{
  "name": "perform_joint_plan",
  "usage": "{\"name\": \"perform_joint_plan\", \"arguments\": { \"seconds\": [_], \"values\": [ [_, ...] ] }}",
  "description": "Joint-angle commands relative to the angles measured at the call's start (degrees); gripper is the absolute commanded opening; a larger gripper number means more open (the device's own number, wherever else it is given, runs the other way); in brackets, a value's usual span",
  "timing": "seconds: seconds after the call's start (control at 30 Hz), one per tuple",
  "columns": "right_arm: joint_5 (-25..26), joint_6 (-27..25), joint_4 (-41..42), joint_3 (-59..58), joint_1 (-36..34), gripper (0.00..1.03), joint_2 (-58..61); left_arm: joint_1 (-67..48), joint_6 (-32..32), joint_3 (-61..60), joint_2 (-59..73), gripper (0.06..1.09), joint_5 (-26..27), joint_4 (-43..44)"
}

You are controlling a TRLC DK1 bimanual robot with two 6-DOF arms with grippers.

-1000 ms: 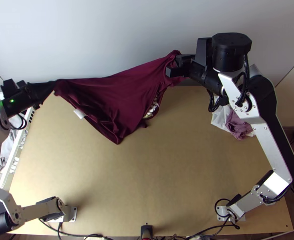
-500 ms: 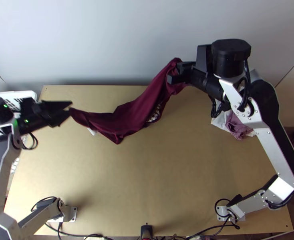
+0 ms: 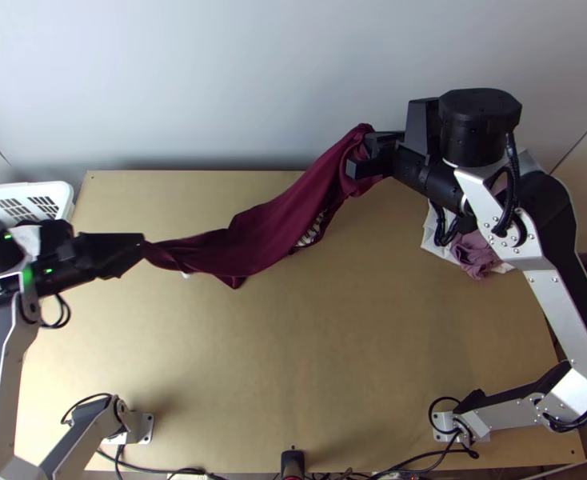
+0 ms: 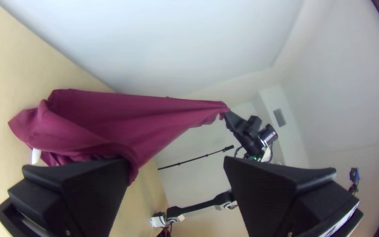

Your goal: Fold the t-shirt

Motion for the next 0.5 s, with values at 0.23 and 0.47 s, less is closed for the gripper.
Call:
{"name": "perform_joint_plan", "arguments": {
  "seconds": [0.23, 0.47],
  "values": [
    [-0.02, 0.27, -0.34, -2.61, -0.85, 0.03, -2.59, -7.90, -9.81, 8.63, -13.67, 0.72, 5.98, 2.46],
    [-0.02, 0.27, -0.60, -4.45, -1.37, 0.03, -5.14, -12.47, -9.72, 11.79, -6.64, 0.09, 6.86, 2.03]
  ]
}}
